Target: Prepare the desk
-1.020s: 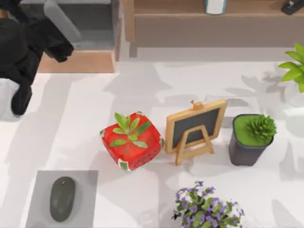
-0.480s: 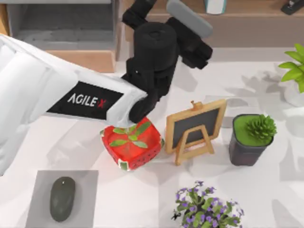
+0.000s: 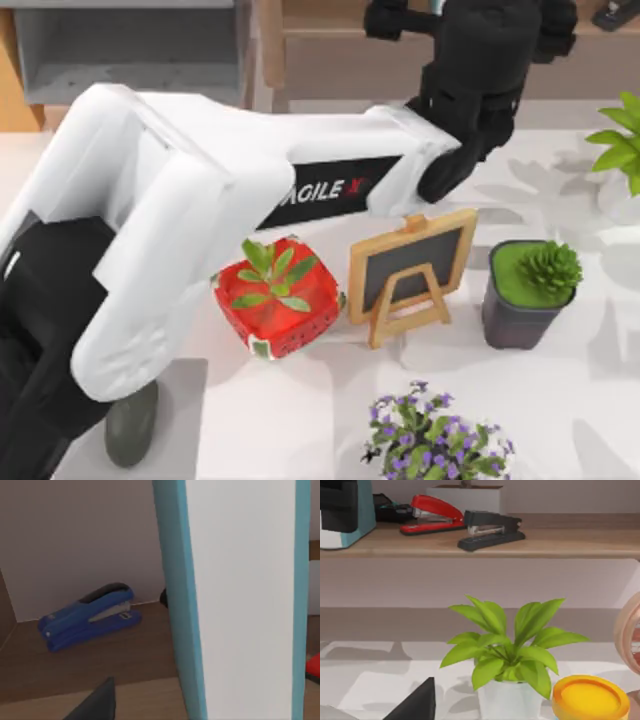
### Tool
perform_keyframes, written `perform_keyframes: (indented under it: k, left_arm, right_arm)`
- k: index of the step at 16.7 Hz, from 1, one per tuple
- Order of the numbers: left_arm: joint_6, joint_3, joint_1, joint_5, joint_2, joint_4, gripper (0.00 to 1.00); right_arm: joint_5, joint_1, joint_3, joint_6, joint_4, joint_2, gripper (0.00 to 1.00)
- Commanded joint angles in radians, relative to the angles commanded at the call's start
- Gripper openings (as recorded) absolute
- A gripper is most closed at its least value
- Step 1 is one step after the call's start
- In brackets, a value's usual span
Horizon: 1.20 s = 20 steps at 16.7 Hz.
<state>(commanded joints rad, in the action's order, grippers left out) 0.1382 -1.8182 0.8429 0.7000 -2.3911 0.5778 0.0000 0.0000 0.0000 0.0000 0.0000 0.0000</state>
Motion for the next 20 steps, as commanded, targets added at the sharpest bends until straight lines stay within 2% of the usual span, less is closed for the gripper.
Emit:
perform_keyframes:
  k: [3, 6, 12, 20]
  left_arm:
    - [-0.088, -0.154, 0.0, 0.063, -0.074, -0.063, 1.0]
    - [-0.126, -0.223, -0.005, 0.091, -0.111, -0.091, 1.0]
    - [-0.125, -0.224, -0.004, 0.089, -0.108, -0.091, 1.0]
    - [-0.128, -0.351, -0.028, 0.068, -0.179, -0.153, 1.0]
  right_arm:
    - [0.0, 0.0, 0.0, 0.0, 0.0, 0.0, 1.0]
    - [0.0, 0.0, 0.0, 0.0, 0.0, 0.0, 1.0]
    - [0.0, 0.0, 0.0, 0.0, 0.0, 0.0, 1.0]
    - [0.0, 0.0, 0.0, 0.0, 0.0, 0.0, 1.0]
